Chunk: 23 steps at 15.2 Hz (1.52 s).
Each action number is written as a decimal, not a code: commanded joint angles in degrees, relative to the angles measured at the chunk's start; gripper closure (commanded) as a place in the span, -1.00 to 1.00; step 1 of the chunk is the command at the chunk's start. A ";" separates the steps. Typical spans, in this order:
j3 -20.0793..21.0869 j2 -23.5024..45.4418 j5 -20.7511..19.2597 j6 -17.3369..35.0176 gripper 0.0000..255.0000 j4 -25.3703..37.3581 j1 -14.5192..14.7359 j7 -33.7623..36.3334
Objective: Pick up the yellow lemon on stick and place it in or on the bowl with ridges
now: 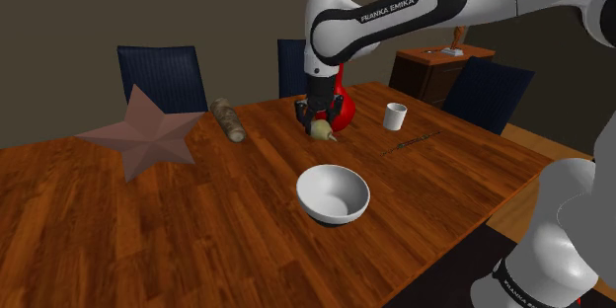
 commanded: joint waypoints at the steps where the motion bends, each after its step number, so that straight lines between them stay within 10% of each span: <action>1: 0.85 -3.92 -1.03 1.13 1.00 -4.88 1.32 2.55; 8: 5.09 -15.64 -2.95 2.49 1.00 -17.70 4.83 11.37; 23: 4.75 -10.25 -1.99 14.13 1.00 -24.04 4.82 10.49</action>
